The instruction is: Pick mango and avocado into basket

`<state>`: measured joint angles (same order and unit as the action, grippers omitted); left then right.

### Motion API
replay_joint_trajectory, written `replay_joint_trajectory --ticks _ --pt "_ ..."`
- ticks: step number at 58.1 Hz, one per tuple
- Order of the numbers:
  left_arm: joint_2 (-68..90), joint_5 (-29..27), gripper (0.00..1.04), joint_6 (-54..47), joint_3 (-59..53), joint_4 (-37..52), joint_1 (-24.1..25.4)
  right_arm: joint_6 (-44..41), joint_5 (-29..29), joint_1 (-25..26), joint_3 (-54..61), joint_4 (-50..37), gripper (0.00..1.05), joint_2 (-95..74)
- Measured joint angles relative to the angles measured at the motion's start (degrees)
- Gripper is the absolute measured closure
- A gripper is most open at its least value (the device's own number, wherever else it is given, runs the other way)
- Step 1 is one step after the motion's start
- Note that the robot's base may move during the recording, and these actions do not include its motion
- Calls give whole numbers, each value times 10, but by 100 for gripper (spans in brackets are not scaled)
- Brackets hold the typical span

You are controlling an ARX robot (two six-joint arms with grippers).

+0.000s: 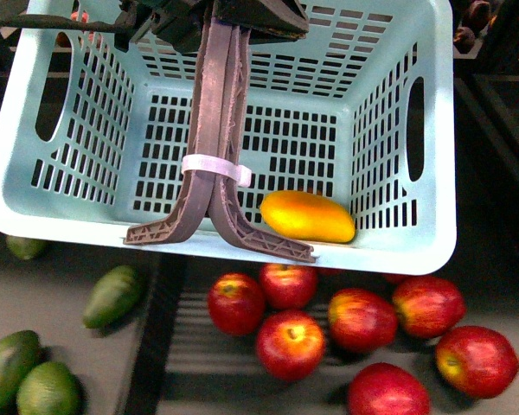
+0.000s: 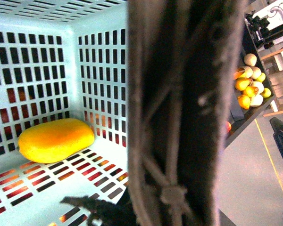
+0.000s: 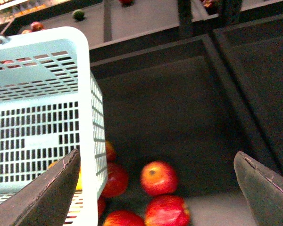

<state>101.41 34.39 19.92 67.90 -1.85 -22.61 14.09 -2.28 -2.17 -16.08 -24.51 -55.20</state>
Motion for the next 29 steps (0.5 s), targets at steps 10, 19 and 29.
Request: replay_joint_trajectory --ticks 10,19,29 --pt "0 0 101 1 0 0 0 0 0 0 0 0 9 0" --pt "0 -4 101 0 0 0 1 0 1 0 0 0 9 0" --pt "0 0 101 1 0 0 1 0 1 0 0 0 9 0"
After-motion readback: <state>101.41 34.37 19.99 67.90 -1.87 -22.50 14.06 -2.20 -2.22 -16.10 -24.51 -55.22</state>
